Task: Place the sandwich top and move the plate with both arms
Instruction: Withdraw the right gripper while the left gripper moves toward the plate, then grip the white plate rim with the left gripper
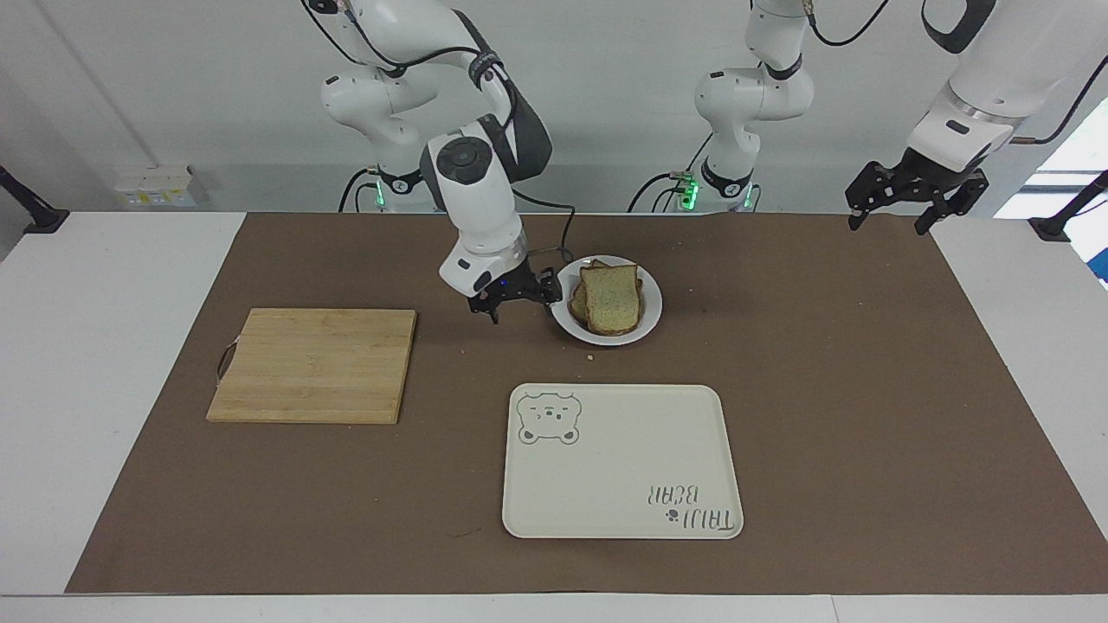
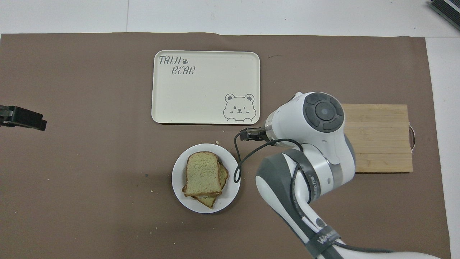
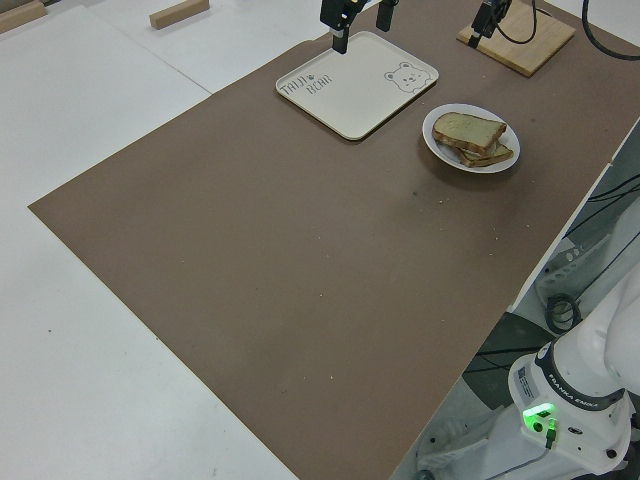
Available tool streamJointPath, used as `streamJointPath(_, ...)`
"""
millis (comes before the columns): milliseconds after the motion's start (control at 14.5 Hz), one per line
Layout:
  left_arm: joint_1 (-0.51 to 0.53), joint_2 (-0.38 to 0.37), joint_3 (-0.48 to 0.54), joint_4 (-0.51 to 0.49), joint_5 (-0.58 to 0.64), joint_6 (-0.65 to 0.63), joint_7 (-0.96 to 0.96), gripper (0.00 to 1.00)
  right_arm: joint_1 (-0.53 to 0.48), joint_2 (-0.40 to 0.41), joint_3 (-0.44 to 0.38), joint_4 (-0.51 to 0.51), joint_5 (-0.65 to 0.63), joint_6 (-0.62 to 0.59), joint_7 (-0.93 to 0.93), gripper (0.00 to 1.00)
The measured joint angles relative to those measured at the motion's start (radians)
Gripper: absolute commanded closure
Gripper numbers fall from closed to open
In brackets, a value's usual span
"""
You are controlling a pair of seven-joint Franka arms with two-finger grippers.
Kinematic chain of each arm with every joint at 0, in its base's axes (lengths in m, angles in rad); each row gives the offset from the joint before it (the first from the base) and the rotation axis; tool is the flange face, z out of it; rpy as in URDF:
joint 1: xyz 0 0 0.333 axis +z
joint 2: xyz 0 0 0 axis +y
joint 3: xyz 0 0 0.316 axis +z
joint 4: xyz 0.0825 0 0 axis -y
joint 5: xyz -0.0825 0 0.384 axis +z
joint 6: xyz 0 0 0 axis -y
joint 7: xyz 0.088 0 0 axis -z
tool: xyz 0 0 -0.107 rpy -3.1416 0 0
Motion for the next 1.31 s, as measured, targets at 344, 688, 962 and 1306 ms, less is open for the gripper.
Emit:
streamJointPath(344,0.0,0.0,0.0,0.0,0.0,0.0,0.0,0.0,-0.064,-0.06,-0.002,0.036,-0.057,-0.119,0.0,0.0)
streamJointPath(688,0.0,0.0,-0.008,0.0,-0.002,-0.002,0.0,0.0,-0.138,-0.146,-0.002,0.053,-0.072,-0.192,-0.002,0.0)
streamJointPath(962,-0.001,-0.009,-0.019,-0.021,-0.07,-0.011,0.0,0.0,-0.183,-0.208,-0.002,0.079,-0.072,-0.315,-0.073,0.0)
streamJointPath(1306,-0.005,-0.072,-0.026,-0.199,-0.198,0.092,0.0,0.0,-0.258,-0.254,-0.002,0.088,-0.073,-0.469,-0.153,0.0)
